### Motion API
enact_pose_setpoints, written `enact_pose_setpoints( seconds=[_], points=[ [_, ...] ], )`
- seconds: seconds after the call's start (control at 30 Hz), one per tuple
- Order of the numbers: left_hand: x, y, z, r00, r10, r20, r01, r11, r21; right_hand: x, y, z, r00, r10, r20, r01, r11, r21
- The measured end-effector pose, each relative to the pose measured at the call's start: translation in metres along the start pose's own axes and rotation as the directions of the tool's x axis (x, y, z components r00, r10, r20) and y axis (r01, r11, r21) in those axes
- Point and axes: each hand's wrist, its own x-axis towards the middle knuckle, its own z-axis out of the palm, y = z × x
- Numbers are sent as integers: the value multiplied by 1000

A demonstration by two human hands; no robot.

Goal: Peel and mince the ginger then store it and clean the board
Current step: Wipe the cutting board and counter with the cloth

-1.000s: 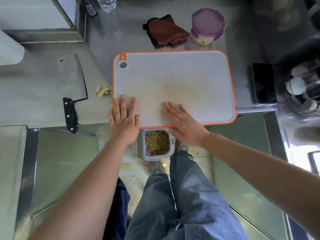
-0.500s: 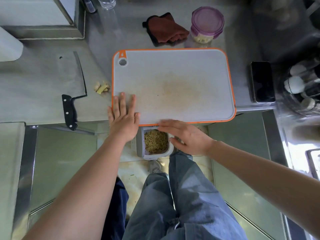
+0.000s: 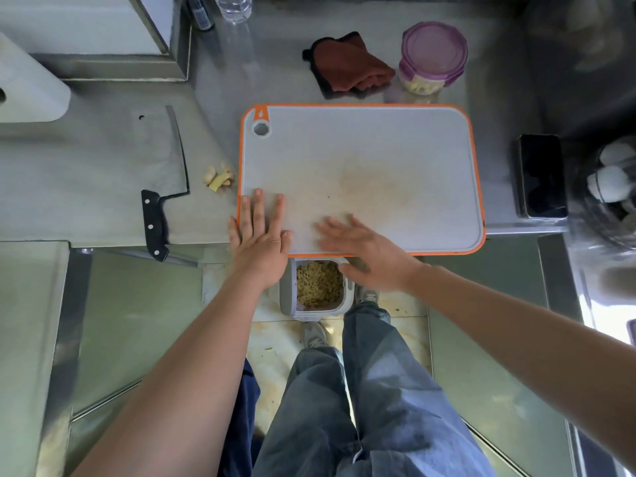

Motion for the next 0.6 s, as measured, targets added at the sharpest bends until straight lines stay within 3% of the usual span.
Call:
enact_pose_setpoints(
  seconds=[0.17,0.27,0.37,0.5,0.6],
  points=[
    [0,0,1,1000,-3,8,3,1000,-4,-23,-11,-16,981,144,-129,-101,951,292],
    [-2,1,0,1000,5,-10,-5,1000,-21,-4,8,-25,954,239,-183,-202,959,200],
    [-4,3,-2,998,-11,-56,6,997,-82,6,21,-24,983,156,-98,-156,988,4],
    [0,10,-11,973,-52,-224,26,993,-118,3,20,-47,979,178,-95,-160,971,176],
    [14,25,-22,951,-119,-286,88,989,-117,24,38,-73,952,240,-189,-197,955,223]
  ],
)
